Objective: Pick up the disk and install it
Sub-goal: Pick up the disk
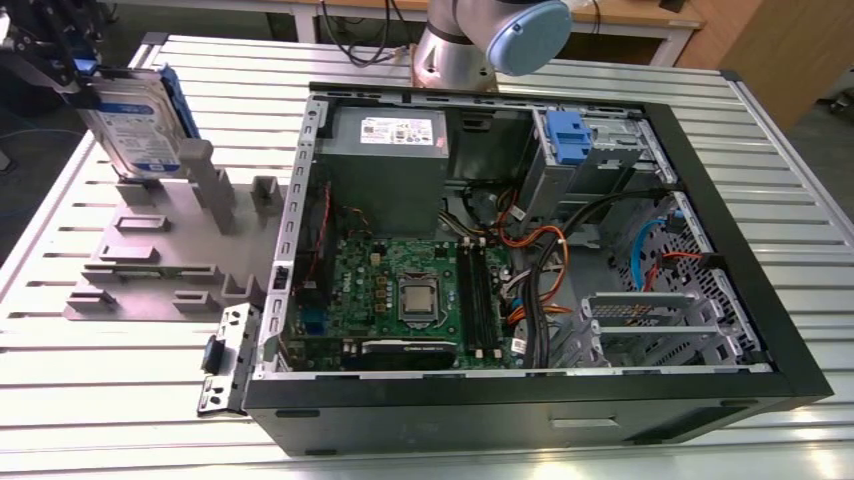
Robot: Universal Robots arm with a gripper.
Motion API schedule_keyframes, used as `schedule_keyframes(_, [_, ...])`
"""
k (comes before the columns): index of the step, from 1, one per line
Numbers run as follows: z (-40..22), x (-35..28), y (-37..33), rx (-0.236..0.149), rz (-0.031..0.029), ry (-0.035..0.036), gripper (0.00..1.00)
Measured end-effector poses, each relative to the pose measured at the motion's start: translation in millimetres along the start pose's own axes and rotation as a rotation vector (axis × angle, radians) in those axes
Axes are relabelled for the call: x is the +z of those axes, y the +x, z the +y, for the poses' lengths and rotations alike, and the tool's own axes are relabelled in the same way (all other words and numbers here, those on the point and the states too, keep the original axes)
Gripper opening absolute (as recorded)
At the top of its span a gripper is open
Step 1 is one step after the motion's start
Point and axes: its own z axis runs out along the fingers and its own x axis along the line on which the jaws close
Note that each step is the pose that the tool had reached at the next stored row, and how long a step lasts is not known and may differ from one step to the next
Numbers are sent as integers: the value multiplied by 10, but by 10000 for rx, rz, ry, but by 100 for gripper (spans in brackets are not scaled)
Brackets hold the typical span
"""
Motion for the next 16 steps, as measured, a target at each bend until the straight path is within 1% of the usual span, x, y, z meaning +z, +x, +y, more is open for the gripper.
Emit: schedule_keyframes(16, [0, -27, 0, 0, 0, 0, 37])
